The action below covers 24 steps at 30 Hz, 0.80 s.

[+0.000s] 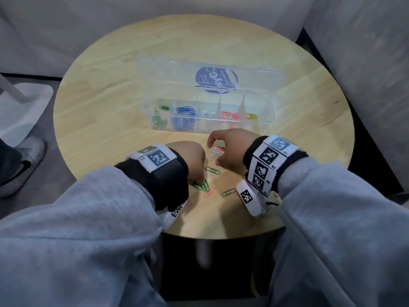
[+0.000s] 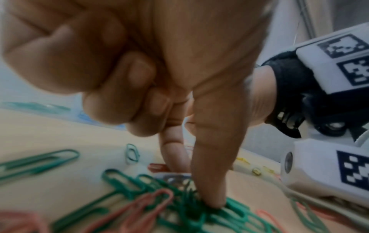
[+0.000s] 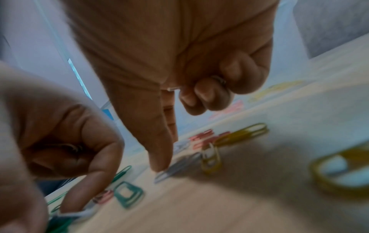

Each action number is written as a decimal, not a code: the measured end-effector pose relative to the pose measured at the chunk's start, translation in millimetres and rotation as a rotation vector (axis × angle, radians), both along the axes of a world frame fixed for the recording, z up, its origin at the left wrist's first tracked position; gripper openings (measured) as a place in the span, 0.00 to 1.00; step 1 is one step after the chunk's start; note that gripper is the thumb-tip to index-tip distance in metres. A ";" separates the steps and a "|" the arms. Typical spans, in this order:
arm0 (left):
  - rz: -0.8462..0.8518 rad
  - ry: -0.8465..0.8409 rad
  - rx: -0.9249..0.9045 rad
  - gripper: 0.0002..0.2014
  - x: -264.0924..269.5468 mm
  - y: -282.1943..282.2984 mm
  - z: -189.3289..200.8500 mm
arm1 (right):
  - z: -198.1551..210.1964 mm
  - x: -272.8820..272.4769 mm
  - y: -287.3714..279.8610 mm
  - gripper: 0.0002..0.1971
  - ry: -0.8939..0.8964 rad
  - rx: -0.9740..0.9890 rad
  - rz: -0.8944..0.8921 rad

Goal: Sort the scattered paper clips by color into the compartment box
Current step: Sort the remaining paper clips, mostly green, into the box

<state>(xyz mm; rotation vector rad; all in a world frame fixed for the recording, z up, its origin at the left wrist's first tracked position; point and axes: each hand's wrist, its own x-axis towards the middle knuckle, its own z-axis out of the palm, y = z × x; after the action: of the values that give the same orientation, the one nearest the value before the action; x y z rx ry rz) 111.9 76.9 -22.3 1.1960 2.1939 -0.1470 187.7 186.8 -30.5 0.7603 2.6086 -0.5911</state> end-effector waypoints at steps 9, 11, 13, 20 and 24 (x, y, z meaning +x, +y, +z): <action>0.072 -0.174 0.073 0.10 -13.2 -0.2 3.6 | -2.4 -1.4 1.3 0.06 -0.016 0.018 0.053; 0.104 -0.228 0.116 0.10 -19.7 -1.5 9.0 | -1.9 -2.4 -0.3 0.05 -0.044 0.021 0.059; 0.146 -0.296 0.147 0.11 -27.0 -3.6 13.1 | -0.8 -3.2 -2.2 0.03 -0.094 0.051 0.067; 0.464 -0.697 0.339 0.16 -37.0 -7.1 18.9 | -4.0 -2.9 -9.2 0.09 -0.188 0.127 0.115; 0.566 -0.865 0.436 0.15 -39.2 -8.2 21.0 | 7.1 2.1 -2.8 0.07 -0.152 0.008 0.007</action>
<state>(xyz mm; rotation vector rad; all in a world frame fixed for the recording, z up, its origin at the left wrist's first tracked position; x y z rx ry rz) 72.7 68.7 -1.3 0.5935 1.6946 0.9442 189.8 184.0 -23.4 0.7667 2.4751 -0.5013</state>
